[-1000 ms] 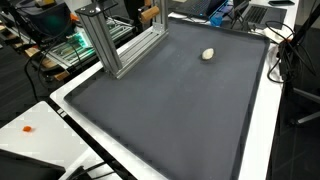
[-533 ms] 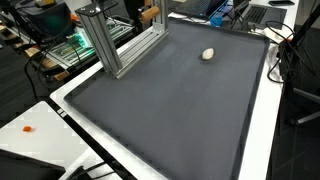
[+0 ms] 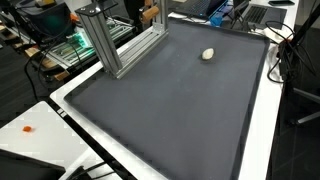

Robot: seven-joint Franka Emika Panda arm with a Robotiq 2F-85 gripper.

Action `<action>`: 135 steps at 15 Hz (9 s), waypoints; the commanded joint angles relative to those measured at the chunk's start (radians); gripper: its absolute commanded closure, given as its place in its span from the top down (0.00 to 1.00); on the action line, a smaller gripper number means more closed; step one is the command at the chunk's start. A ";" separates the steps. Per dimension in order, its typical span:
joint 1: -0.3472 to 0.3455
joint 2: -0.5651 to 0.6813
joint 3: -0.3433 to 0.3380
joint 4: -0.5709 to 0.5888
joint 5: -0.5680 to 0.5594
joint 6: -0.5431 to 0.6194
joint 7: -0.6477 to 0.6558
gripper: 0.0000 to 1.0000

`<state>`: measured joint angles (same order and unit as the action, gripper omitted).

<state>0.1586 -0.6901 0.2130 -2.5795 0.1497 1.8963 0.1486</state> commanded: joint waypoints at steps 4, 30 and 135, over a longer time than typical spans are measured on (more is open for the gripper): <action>0.024 -0.007 -0.008 -0.011 0.018 0.014 -0.012 1.00; 0.033 0.043 -0.042 -0.045 0.060 0.097 -0.079 1.00; -0.051 0.437 0.002 0.406 -0.016 0.207 0.343 0.22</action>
<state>0.1258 -0.3273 0.1891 -2.2352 0.1251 2.0700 0.3822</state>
